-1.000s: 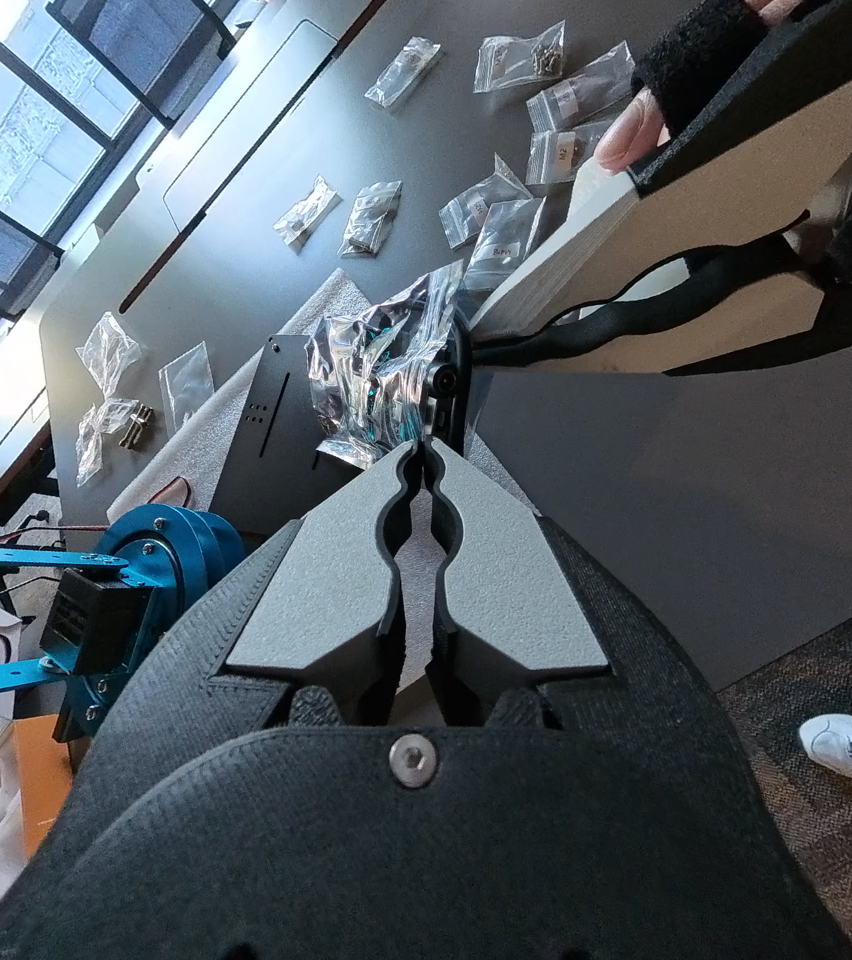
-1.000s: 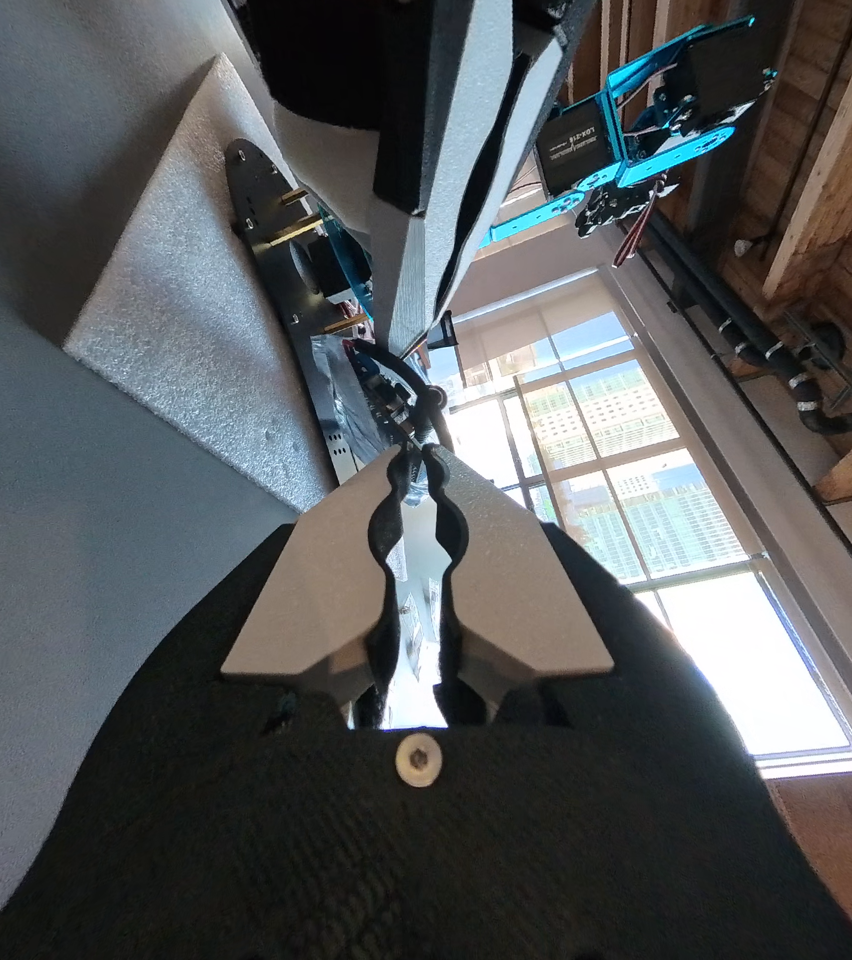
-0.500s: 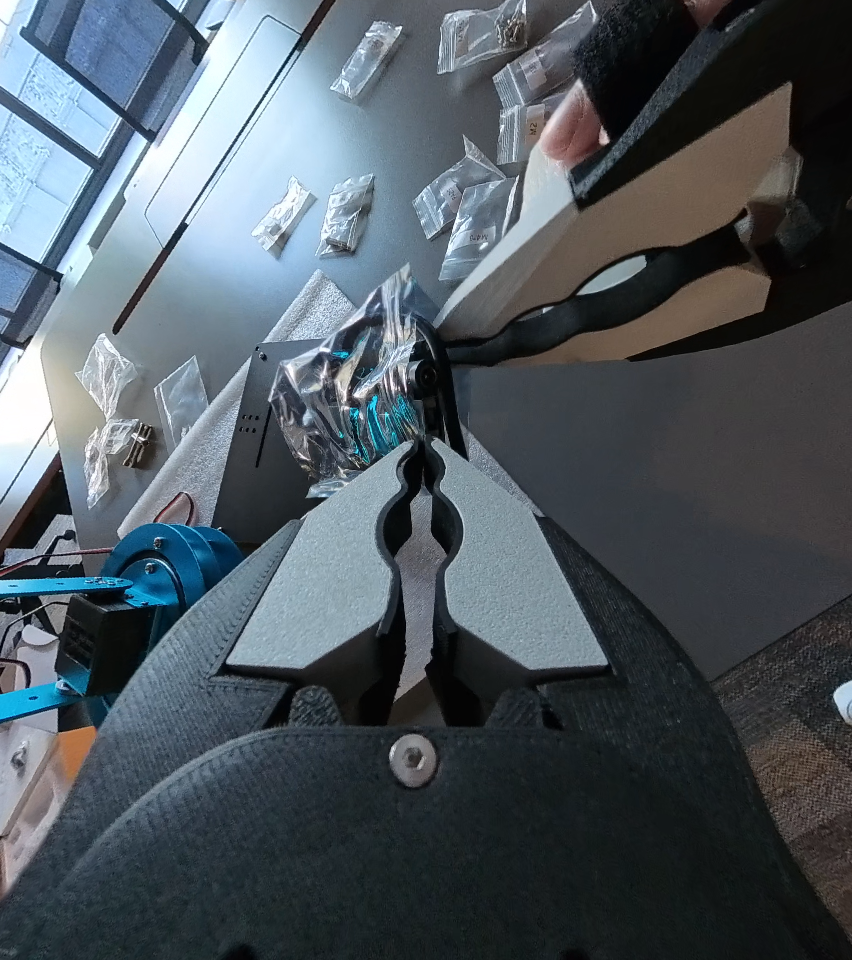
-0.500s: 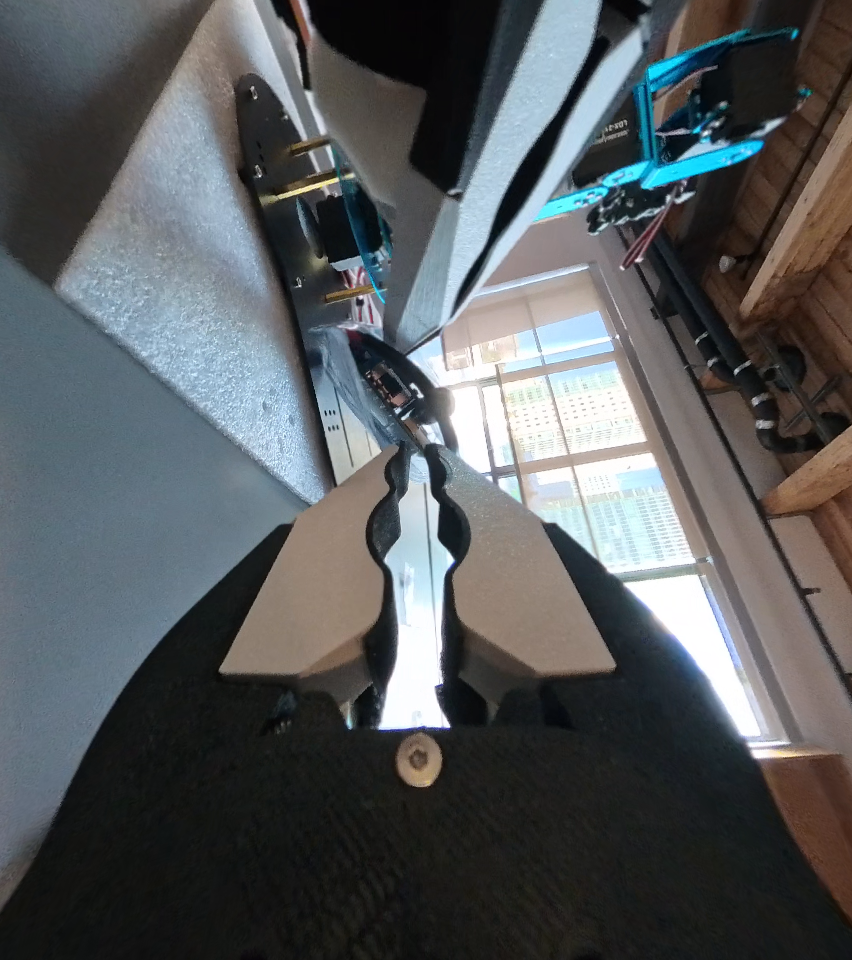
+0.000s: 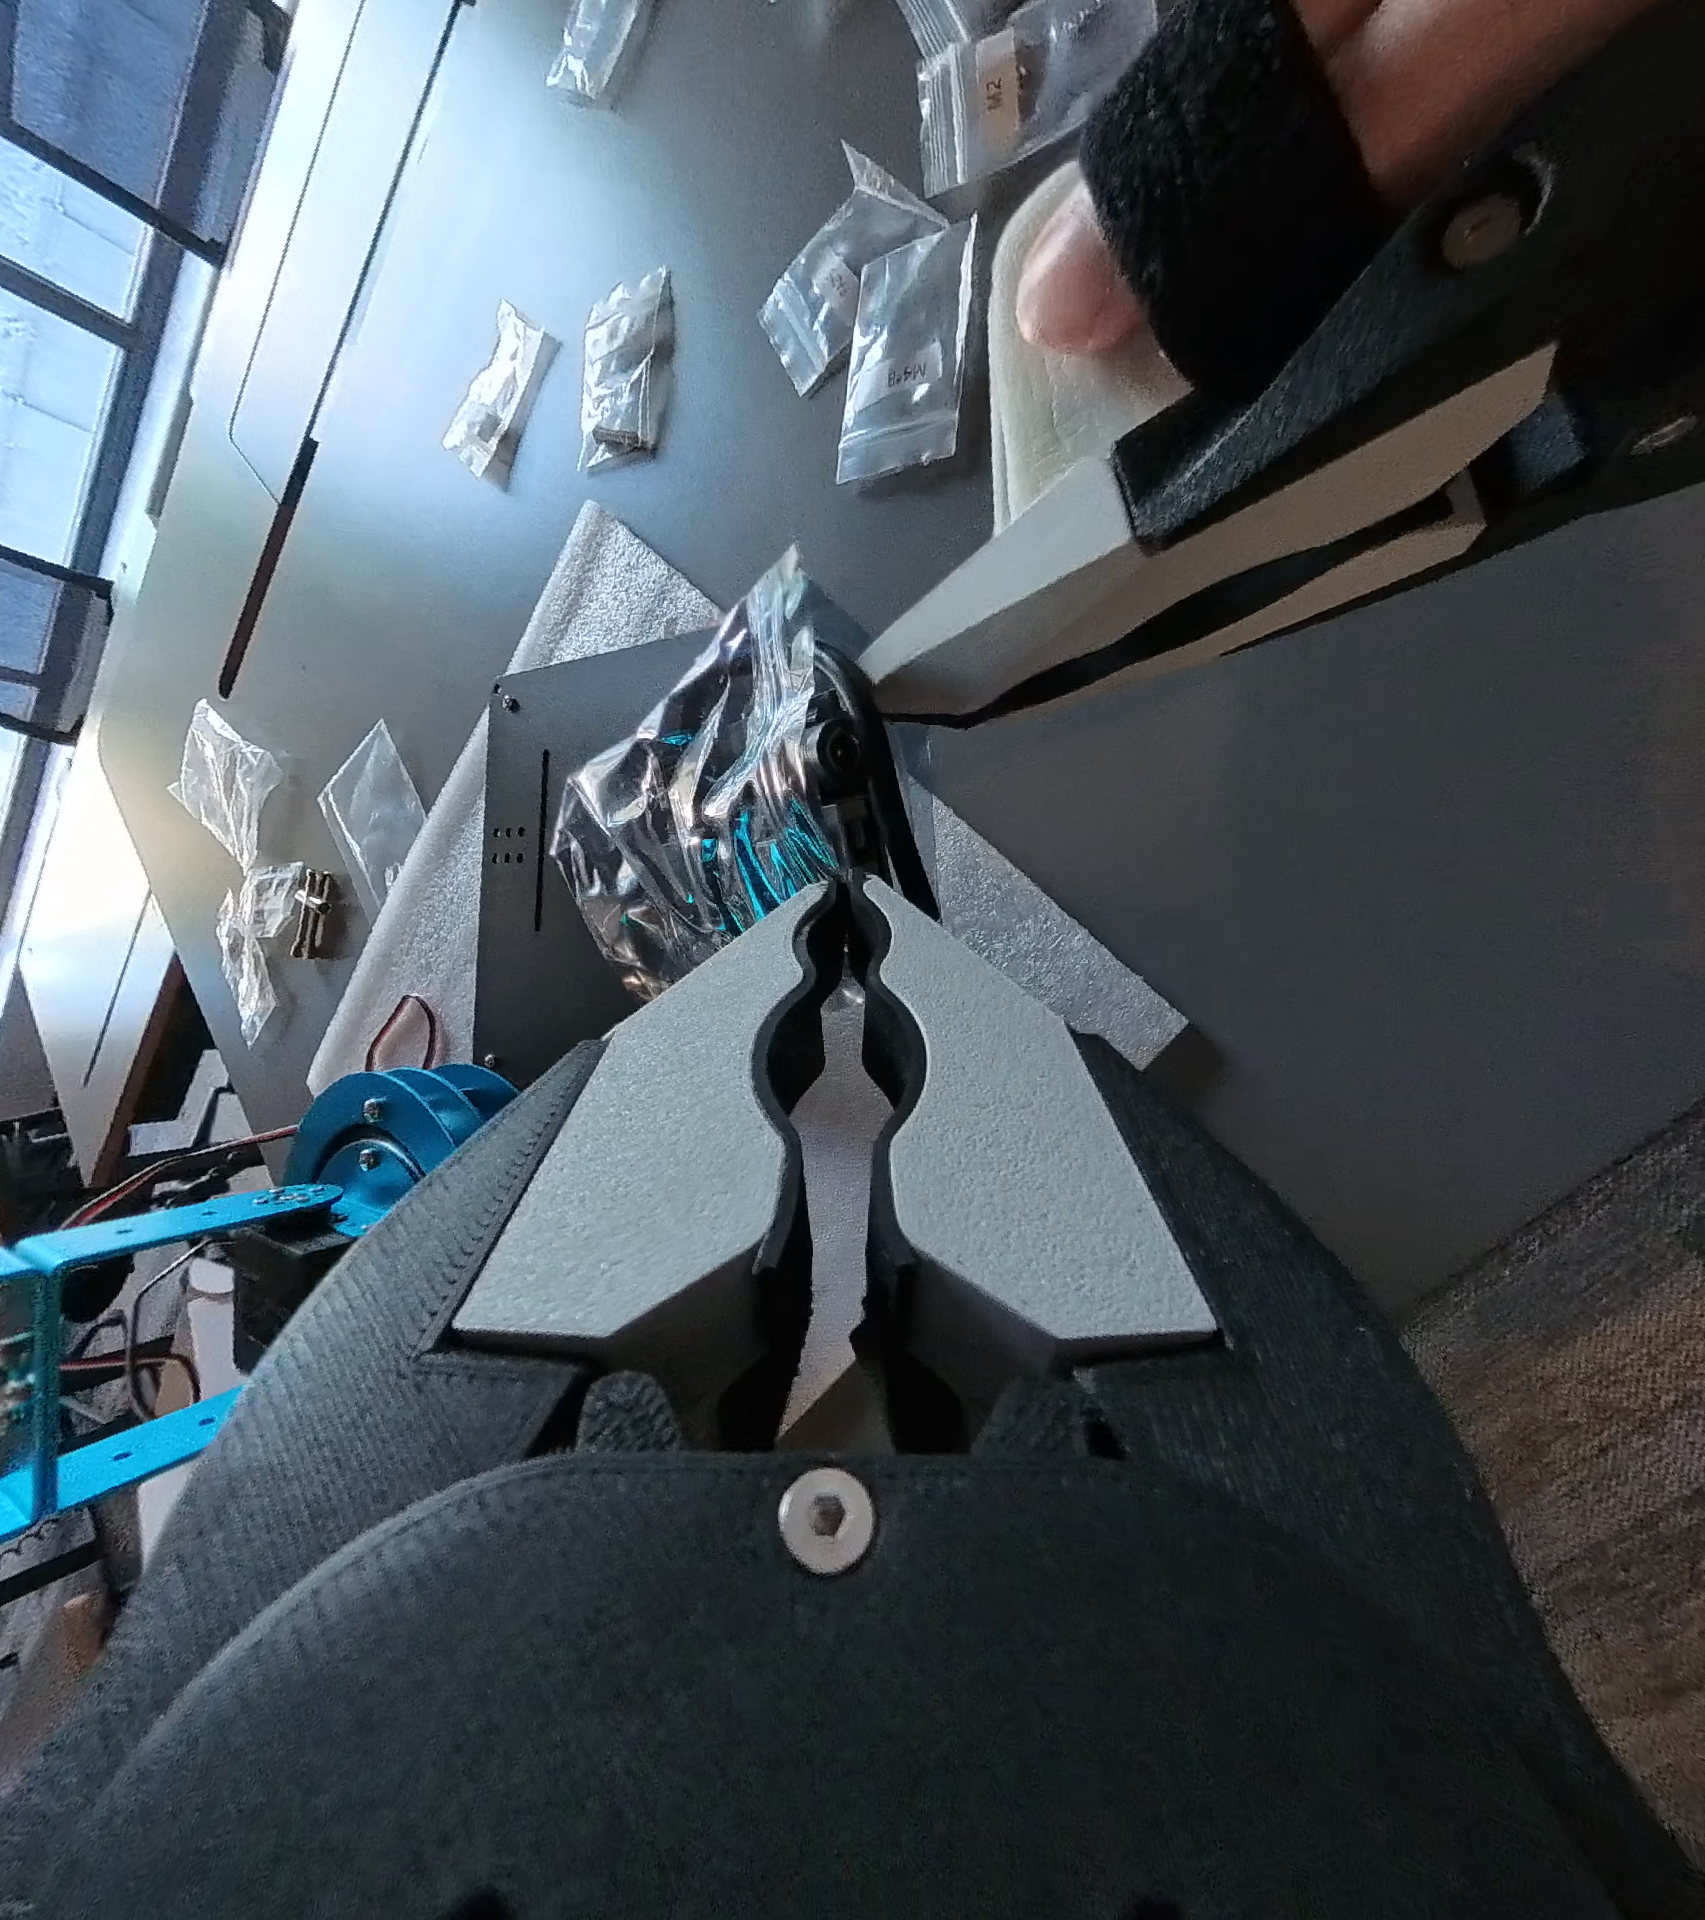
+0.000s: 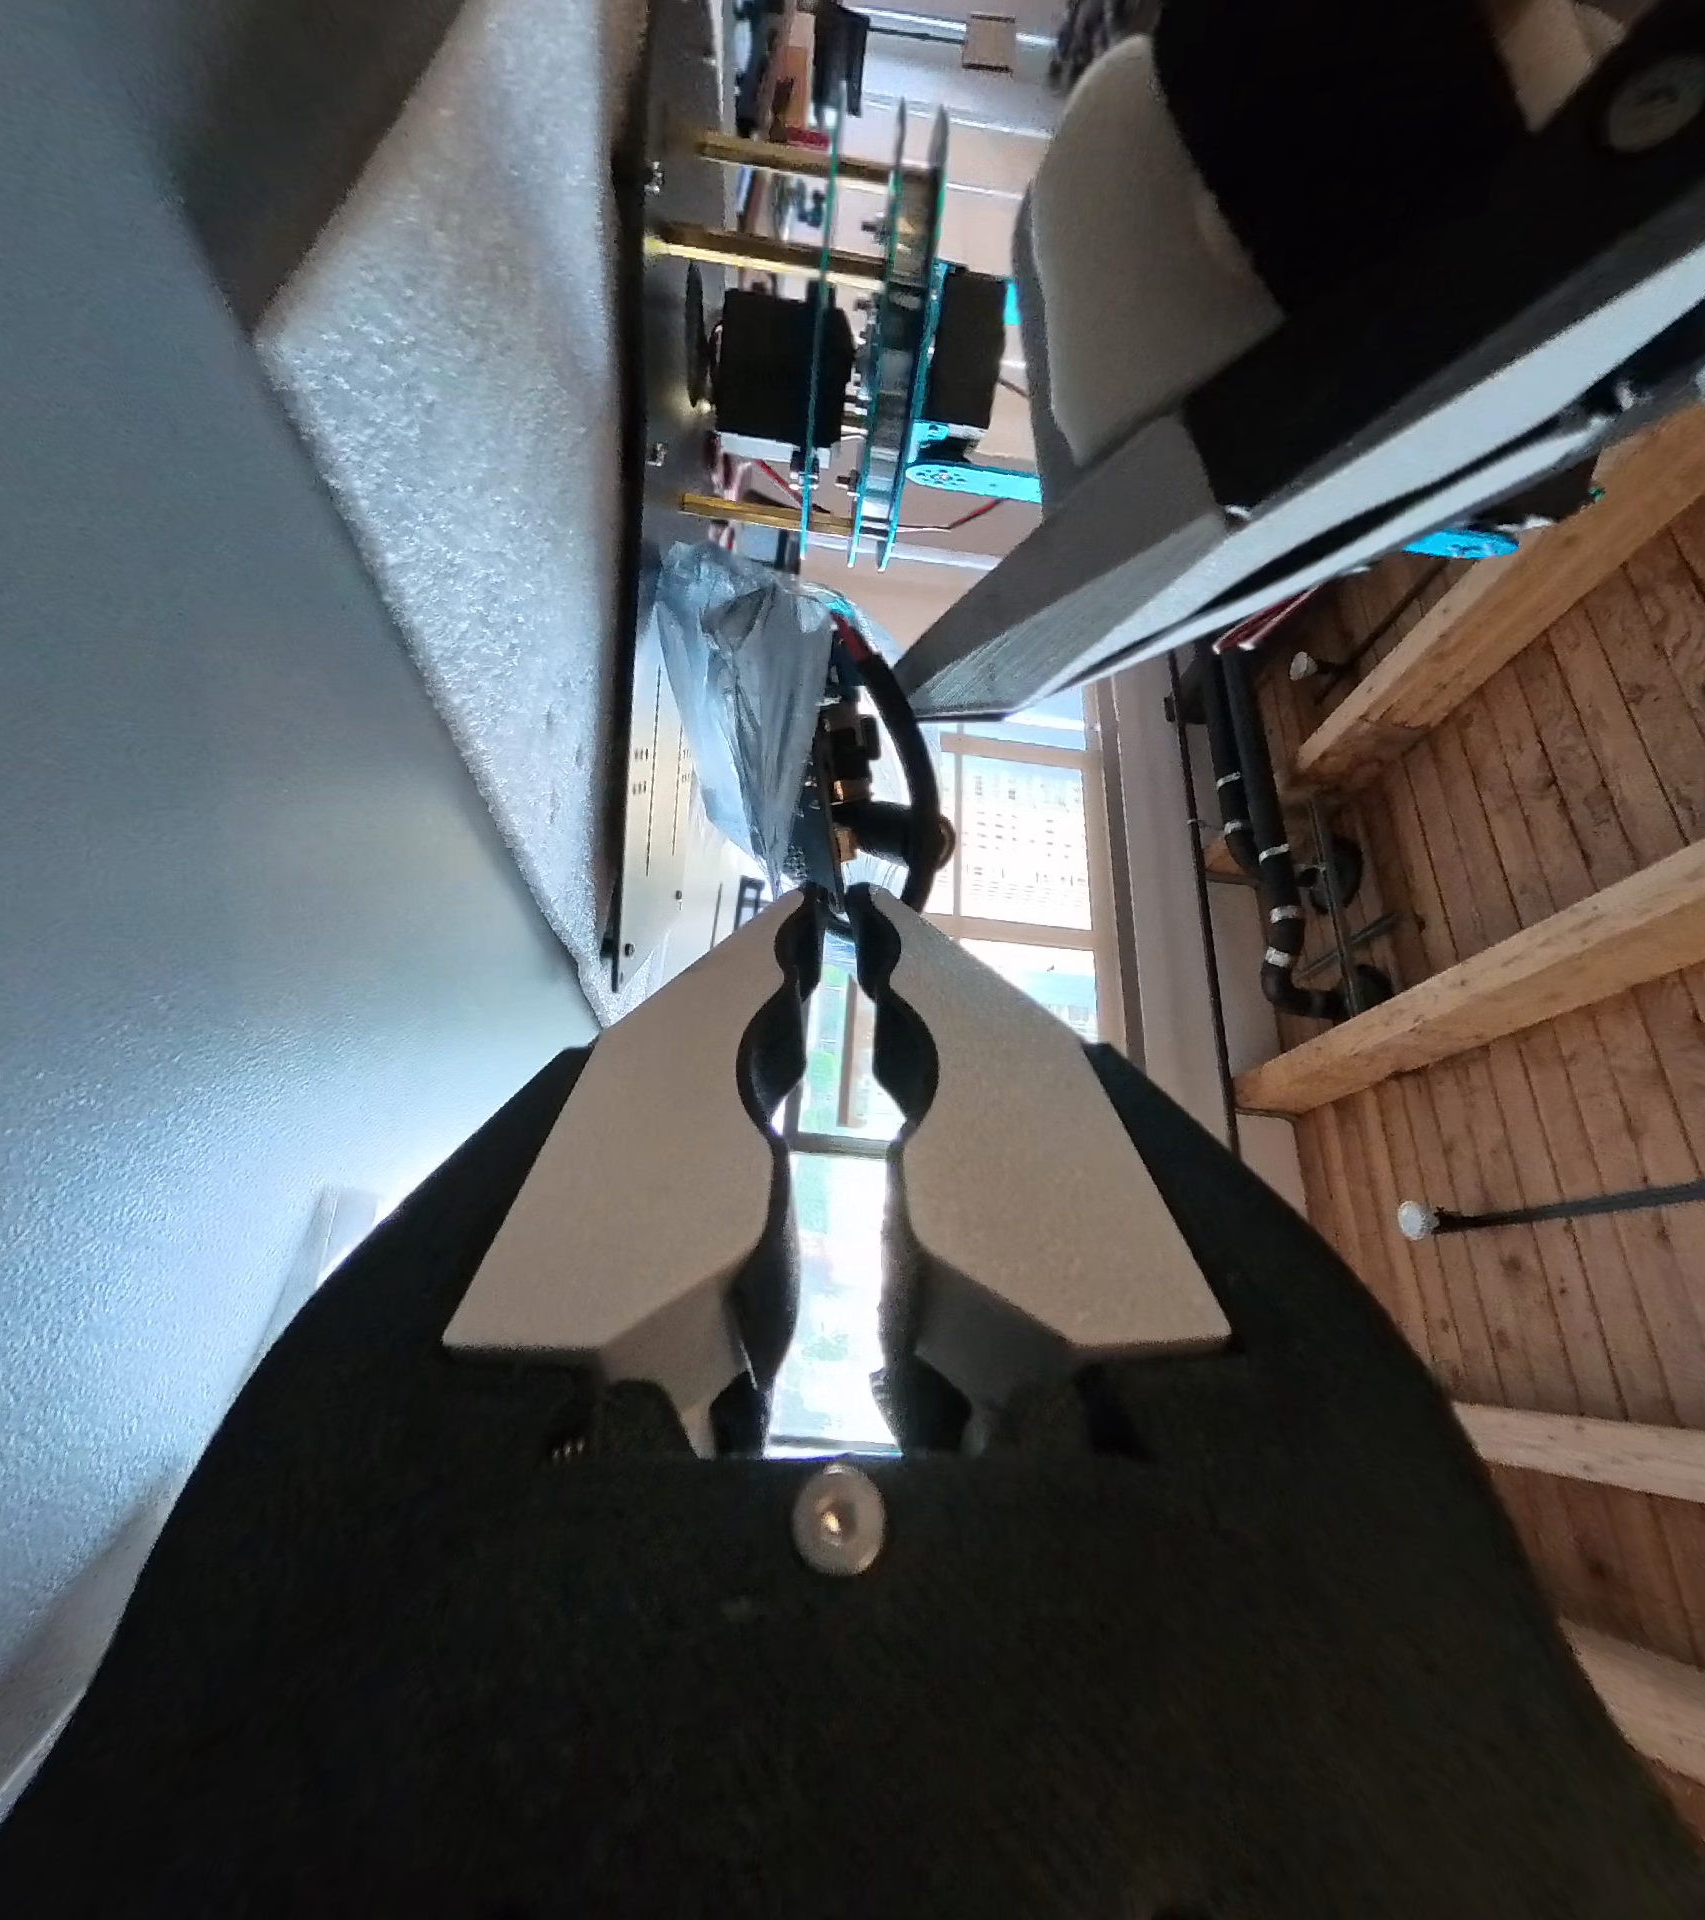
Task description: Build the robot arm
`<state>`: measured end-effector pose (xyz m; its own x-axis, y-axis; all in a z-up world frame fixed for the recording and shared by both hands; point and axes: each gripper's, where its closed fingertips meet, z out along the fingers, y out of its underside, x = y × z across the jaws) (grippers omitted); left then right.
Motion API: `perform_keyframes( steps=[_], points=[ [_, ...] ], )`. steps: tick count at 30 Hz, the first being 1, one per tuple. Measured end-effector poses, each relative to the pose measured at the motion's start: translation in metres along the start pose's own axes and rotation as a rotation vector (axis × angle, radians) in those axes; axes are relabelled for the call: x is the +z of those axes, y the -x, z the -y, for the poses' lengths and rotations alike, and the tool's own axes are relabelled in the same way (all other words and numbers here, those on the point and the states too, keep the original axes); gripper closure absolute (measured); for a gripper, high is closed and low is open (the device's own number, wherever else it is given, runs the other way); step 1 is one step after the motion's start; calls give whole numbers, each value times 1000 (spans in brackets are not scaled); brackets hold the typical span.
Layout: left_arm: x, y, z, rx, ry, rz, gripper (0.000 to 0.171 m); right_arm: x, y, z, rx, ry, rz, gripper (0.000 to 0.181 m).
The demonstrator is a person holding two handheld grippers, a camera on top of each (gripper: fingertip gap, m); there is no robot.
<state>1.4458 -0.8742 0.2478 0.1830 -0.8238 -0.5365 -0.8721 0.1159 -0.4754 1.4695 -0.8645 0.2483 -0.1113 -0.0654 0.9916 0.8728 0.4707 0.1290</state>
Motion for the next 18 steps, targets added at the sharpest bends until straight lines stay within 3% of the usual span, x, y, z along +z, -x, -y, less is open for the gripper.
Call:
perform_keyframes(
  steps=[18],
  points=[
    [0,0,0,-16,-10,-120,171,5,1,-1,73,-4,-6,175]
  ],
)
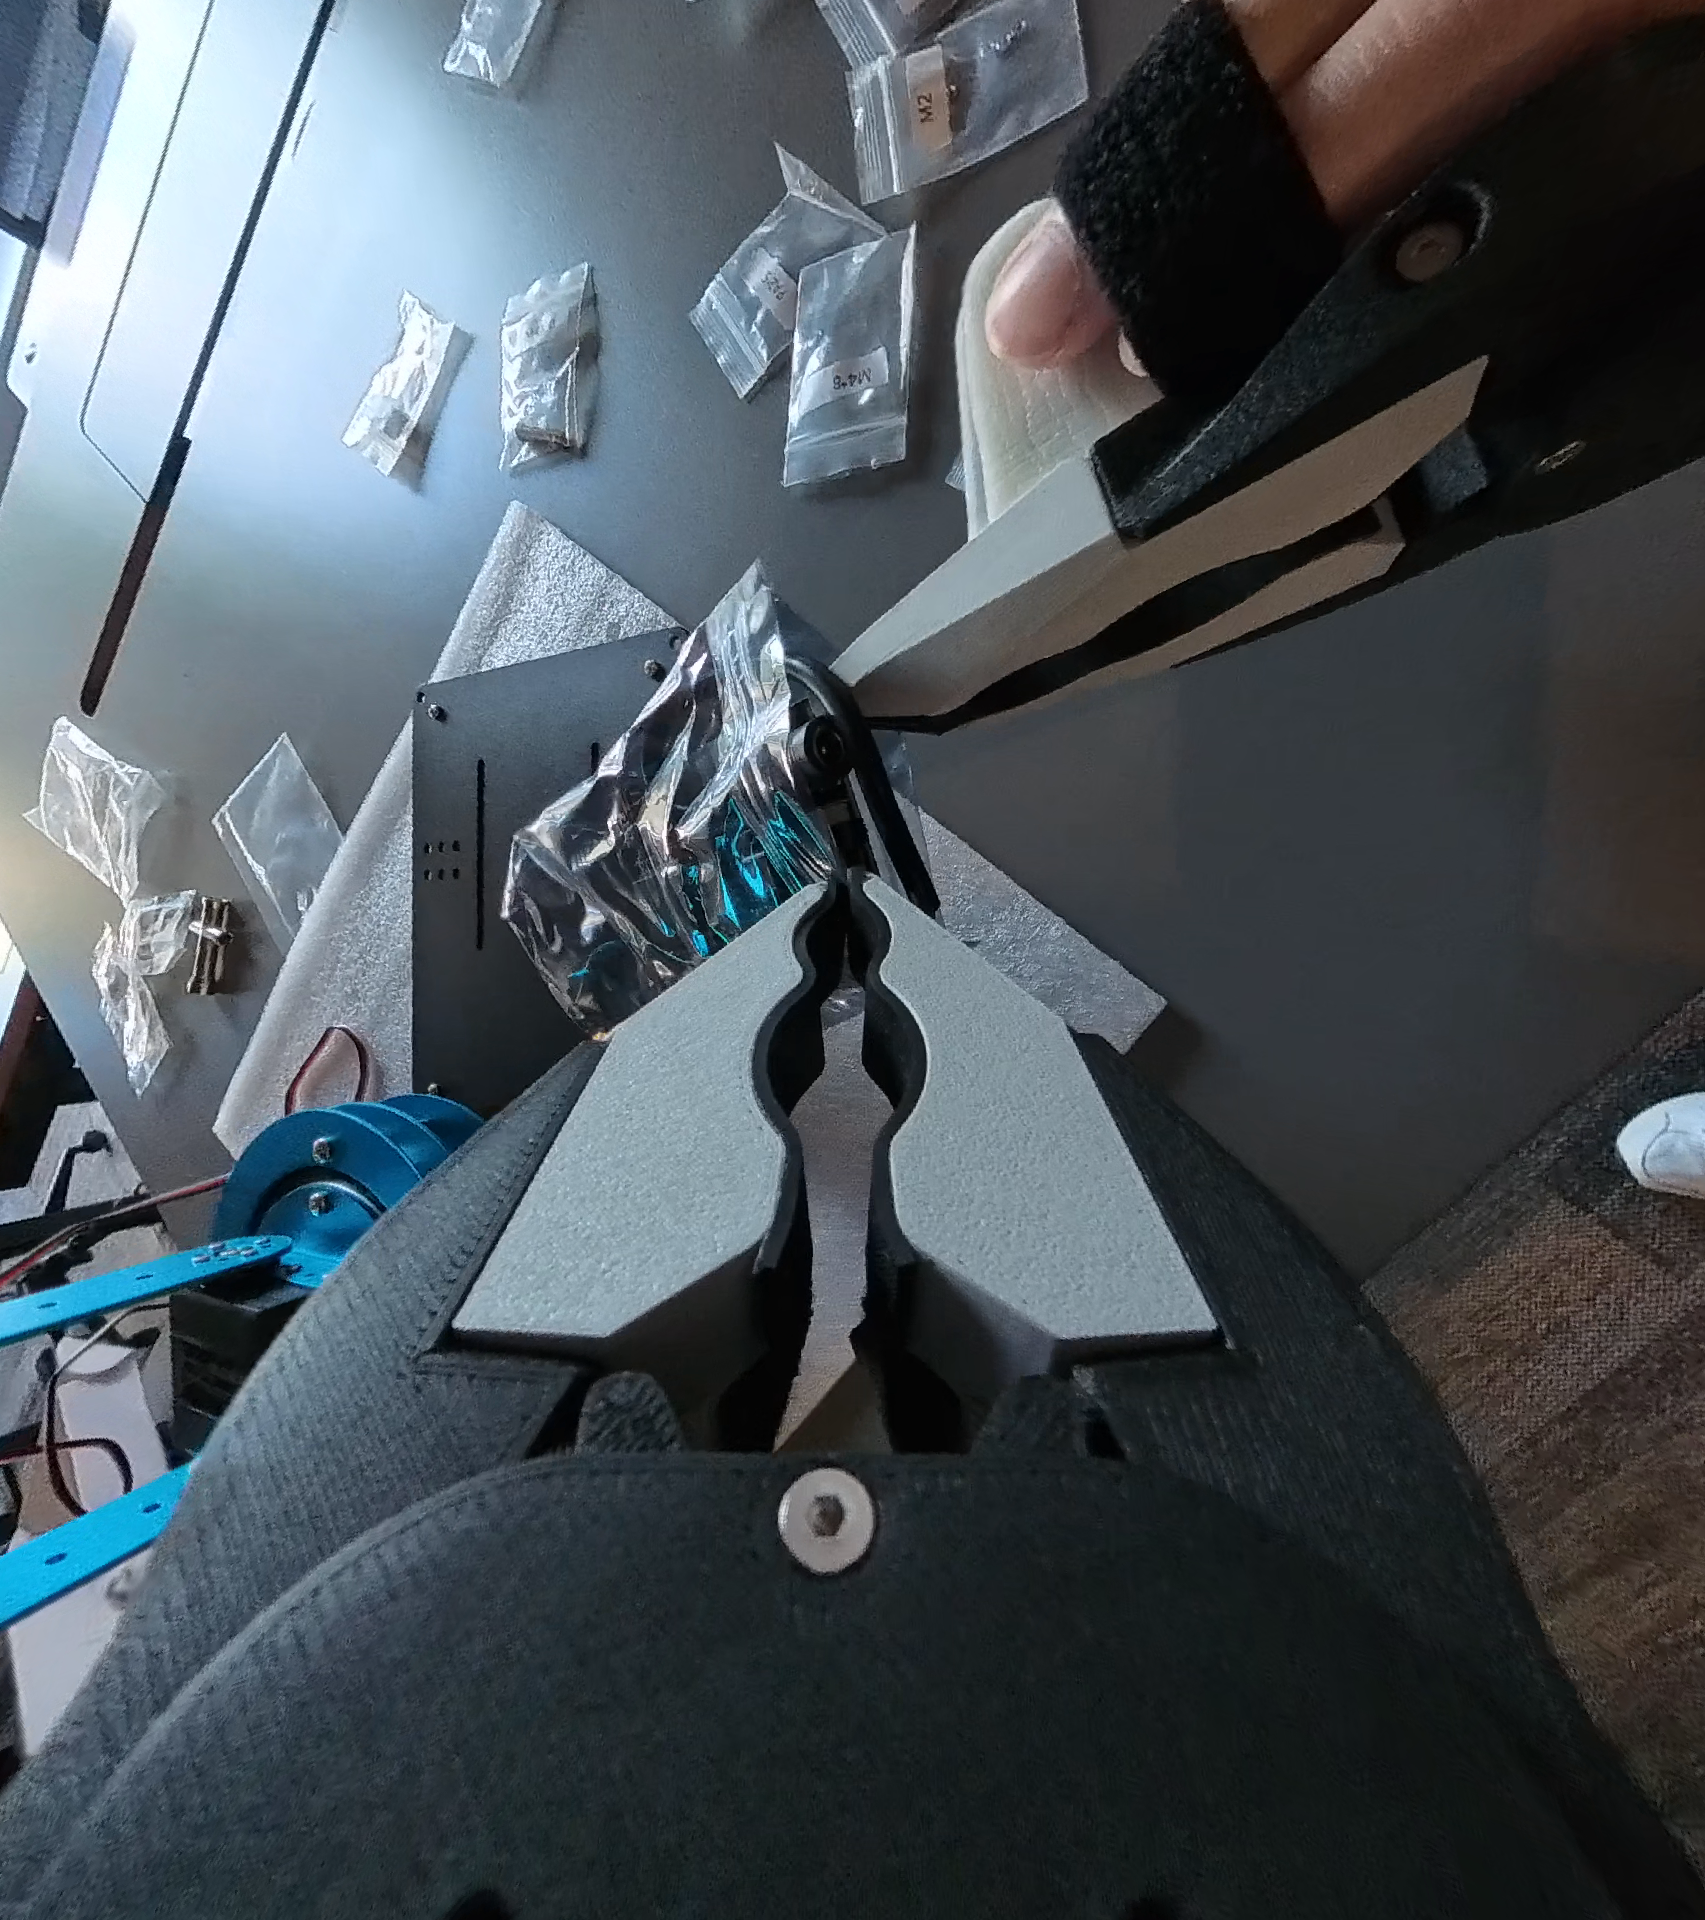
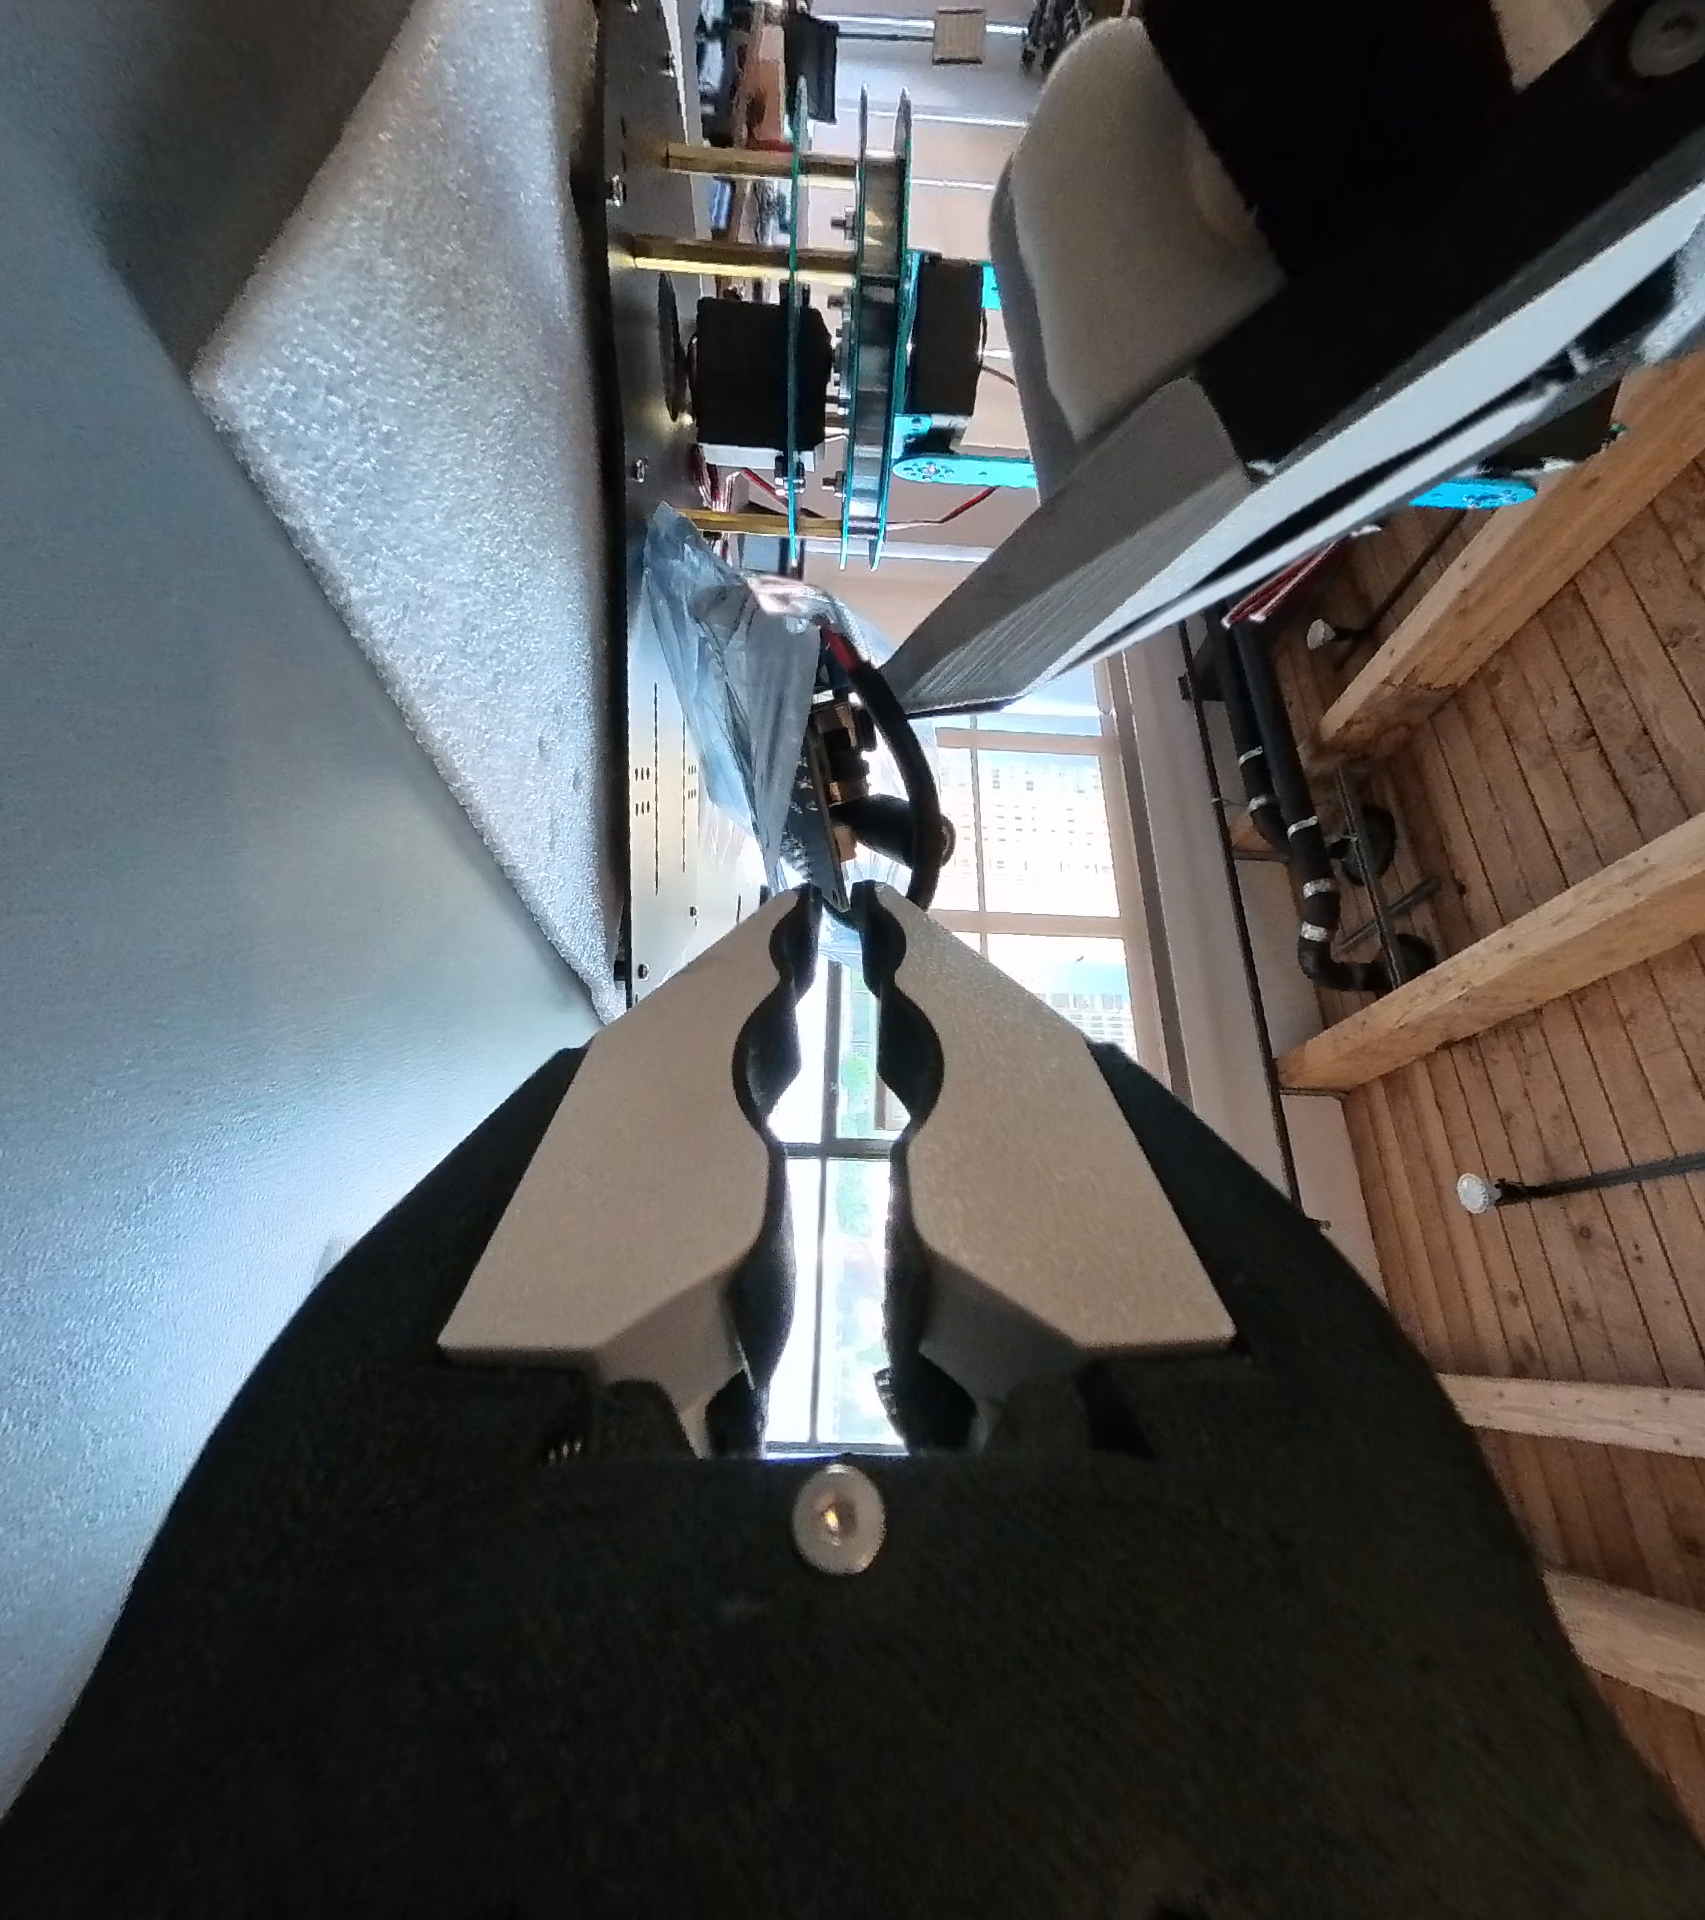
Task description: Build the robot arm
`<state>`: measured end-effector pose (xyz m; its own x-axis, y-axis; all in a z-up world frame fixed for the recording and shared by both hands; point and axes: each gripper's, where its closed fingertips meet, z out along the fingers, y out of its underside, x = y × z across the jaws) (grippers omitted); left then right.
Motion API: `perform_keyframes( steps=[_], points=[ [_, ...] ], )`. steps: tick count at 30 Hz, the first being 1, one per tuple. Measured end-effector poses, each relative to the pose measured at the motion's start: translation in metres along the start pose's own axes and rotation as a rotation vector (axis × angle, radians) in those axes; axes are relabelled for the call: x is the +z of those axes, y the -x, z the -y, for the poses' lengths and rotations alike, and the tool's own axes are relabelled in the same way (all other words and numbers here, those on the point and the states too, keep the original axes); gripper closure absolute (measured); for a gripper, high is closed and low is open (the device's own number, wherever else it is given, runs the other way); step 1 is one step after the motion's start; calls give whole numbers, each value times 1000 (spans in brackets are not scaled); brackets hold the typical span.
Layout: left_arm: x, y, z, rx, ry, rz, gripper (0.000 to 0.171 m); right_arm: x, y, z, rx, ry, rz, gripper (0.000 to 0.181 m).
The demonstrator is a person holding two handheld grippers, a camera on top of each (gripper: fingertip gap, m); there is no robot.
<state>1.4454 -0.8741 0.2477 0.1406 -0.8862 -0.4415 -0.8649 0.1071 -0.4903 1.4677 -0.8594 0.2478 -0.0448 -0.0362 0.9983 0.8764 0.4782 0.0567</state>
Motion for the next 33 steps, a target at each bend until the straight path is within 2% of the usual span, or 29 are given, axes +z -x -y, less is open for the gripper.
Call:
perform_keyframes(
  steps=[23,28,33],
  points=[
    [5,-8,-4,64,-3,-55,171,3,15,3,-85,-16,55,180],
    [9,3,-12,97,37,49,171,0,19,7,-33,-46,99,181],
    [11,5,-15,66,26,69,171,0,22,8,-14,-46,117,181]
  ],
)
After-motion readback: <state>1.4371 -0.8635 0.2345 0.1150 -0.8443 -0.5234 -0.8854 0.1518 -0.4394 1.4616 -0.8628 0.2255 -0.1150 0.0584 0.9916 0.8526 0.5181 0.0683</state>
